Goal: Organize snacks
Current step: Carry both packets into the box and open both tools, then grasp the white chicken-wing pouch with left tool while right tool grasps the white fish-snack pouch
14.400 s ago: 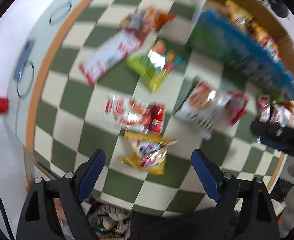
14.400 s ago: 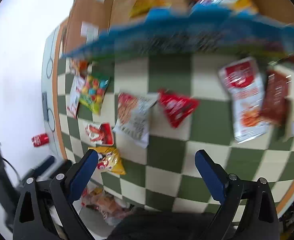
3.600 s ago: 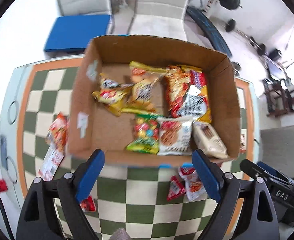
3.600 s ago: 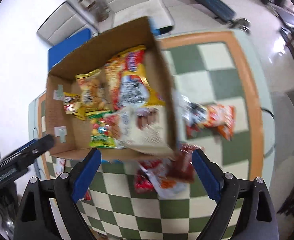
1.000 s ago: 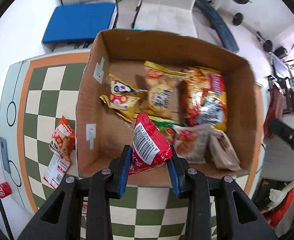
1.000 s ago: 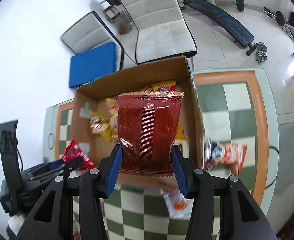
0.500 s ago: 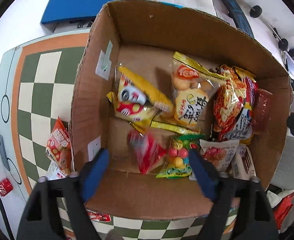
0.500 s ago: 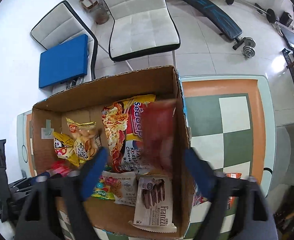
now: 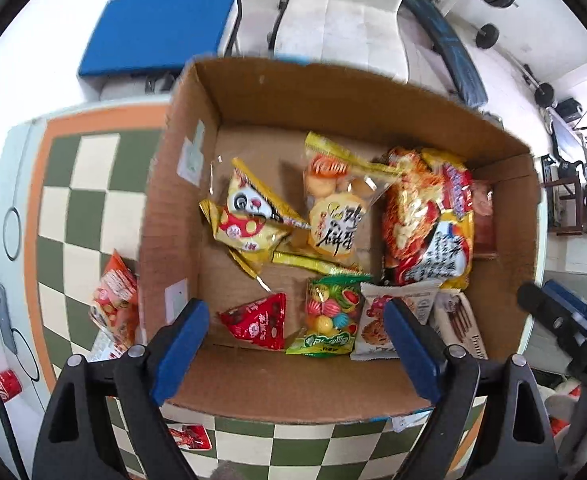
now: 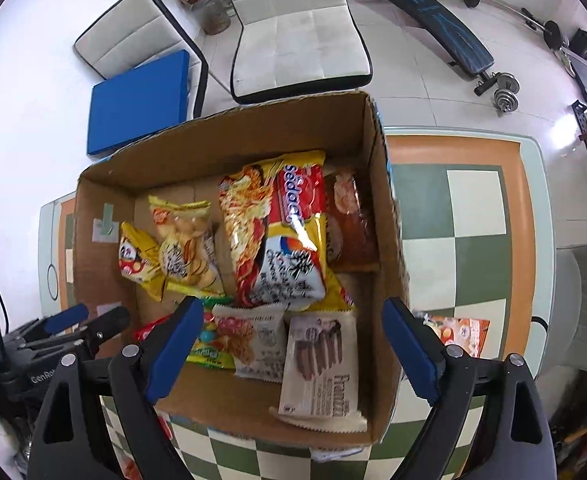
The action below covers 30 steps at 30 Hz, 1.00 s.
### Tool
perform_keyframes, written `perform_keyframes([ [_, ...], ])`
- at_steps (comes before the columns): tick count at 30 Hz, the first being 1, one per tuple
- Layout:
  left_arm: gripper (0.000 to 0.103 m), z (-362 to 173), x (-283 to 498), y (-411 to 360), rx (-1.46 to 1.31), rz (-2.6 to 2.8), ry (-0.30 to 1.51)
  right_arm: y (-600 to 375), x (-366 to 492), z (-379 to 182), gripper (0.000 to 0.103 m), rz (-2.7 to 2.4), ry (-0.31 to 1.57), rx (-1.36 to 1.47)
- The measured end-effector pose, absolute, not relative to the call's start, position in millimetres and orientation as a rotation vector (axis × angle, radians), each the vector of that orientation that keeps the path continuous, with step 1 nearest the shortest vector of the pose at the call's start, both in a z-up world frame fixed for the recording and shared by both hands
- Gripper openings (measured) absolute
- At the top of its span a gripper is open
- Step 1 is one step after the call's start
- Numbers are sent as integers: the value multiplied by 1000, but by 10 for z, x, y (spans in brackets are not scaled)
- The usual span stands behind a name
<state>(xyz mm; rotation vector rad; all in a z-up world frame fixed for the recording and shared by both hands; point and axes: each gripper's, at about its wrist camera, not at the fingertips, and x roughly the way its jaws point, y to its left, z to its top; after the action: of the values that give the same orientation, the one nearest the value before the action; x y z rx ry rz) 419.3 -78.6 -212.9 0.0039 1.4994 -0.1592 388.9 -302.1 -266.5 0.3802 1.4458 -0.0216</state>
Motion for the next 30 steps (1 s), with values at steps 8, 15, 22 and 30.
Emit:
perform_keyframes([
  [8, 90, -1606, 3853, -710, 6, -171, 1321, -2830, 3476, -2359, 94, 49, 1405, 357],
  [15, 89, -1700, 3125, -342, -91, -74, 1336, -2669, 2854, -2273, 94, 116, 1400, 378],
  [22, 89, -2363, 2222, 448, -373, 131, 1517, -2555, 2241, -2733, 95, 108, 1492, 387],
  [30, 89, -3306, 1835, 1421, -790, 415, 1641, -2287, 2009, -3357, 95, 37, 1582, 416],
])
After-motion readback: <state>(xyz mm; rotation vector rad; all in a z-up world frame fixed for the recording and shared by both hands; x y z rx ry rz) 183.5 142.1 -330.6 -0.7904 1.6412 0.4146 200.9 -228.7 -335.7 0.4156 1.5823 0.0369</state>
